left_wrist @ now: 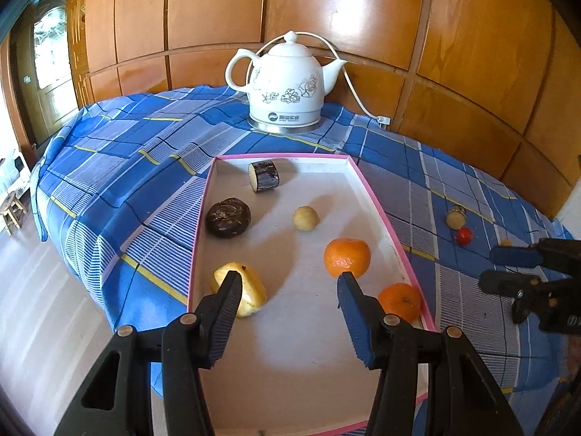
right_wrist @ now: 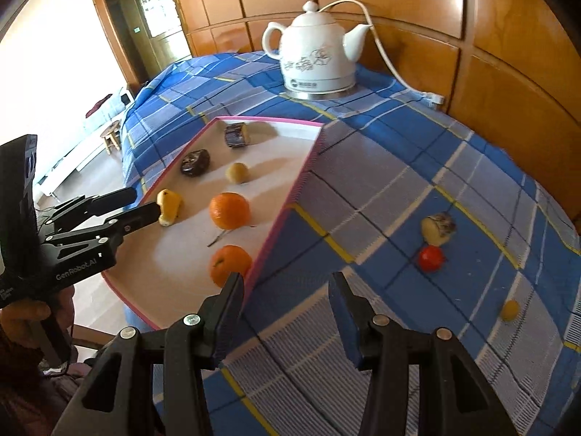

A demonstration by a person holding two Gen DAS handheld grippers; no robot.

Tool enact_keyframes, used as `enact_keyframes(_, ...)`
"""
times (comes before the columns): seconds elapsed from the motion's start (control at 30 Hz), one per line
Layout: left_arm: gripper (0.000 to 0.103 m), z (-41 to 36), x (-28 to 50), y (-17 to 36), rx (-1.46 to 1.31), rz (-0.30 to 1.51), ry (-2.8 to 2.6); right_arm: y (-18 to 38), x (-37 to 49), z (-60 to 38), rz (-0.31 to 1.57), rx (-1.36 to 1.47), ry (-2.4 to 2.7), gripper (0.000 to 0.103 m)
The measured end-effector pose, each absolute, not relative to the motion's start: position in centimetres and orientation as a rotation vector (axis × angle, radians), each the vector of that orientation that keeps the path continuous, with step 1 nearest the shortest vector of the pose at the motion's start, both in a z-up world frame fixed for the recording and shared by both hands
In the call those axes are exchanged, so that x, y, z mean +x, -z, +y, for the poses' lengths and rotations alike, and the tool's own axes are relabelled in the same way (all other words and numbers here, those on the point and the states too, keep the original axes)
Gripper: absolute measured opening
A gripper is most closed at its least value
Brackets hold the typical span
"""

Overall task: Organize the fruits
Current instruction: 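Move both grippers back over the table toward the red tomato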

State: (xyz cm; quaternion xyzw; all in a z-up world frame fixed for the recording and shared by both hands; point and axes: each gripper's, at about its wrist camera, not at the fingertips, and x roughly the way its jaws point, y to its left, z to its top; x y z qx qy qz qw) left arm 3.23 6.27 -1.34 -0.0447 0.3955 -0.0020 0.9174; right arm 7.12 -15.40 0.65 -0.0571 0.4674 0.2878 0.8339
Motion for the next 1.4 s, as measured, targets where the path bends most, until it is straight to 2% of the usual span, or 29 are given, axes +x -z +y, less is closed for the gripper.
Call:
enact_keyframes(0.53,0.055,5.1,3.2,1.3,-0.058,0.815,0.025,-0.6,7.8,-20.6,1.0,-0.142,-0.485,0.049)
enact_keyframes(0.87,0.055,4.3,3.2,1.4,-0.037,0.818,0.043,-0.4,9.4,-27.4,1.001,-0.112,-0.325,0.049)
enact_keyframes(1.13,0.056,2.6,3.8,0.5,-0.005,0.804,0.082,2.3,10.8,-35.3,1.038,0.121,-0.097,0.049)
enact_keyframes(1.4,0.055,-1.5,5.4,-0.8,0.043,0.796,0.186,2.3,11.1,-39.2,1.044,0.287,0.023,0.049)
